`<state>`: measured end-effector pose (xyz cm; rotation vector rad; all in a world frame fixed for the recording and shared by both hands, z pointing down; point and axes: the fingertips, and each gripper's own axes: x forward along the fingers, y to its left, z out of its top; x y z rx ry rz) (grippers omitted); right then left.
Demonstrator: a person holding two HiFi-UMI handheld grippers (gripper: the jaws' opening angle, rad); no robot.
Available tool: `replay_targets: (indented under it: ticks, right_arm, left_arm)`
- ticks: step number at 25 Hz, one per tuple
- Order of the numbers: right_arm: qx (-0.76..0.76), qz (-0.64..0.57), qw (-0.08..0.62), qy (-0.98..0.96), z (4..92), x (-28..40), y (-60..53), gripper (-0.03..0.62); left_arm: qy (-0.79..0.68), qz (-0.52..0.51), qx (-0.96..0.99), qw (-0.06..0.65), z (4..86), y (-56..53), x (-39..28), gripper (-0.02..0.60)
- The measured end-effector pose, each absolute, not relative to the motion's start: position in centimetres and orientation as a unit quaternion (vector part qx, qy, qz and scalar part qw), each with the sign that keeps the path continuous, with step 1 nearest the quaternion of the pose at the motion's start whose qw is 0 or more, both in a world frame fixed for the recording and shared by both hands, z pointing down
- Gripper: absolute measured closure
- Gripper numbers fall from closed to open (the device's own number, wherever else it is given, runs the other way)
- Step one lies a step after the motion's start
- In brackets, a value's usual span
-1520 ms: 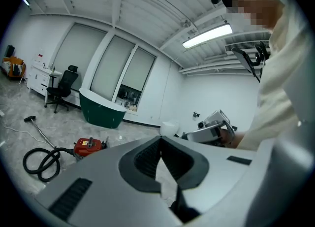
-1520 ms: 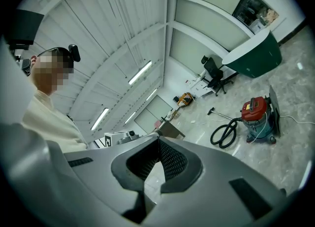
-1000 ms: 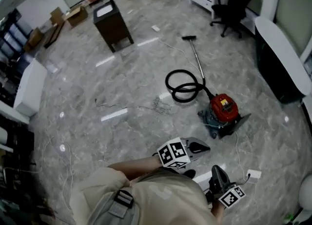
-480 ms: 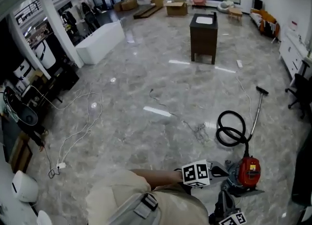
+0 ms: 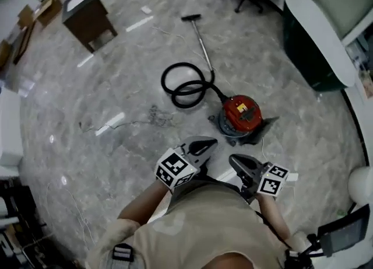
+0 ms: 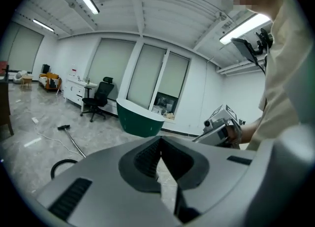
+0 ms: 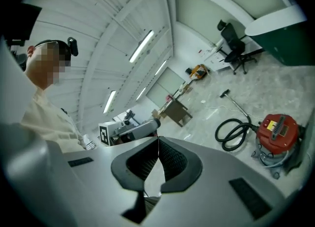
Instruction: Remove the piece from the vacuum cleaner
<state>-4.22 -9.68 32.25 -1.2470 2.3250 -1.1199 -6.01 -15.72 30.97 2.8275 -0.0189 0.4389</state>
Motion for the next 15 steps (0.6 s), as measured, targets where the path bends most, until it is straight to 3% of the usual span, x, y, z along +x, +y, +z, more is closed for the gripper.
replay_targets:
  ticks: [9,15]
  right_arm:
    - [-0.592,-0.442,0.225,0.635,36.5,6.8,-8.3,0.592]
    - [-0.658,-0.458,0.225,0.554,40.0,12.1,-5.2,0.592]
  left_arm:
    - [0.132,0.191,0.963,0.140,35.4,-18.1,5.6,0.577]
    - [0.200,0.221,0.945,0.136,37.0,-15.7,12.0,0.577]
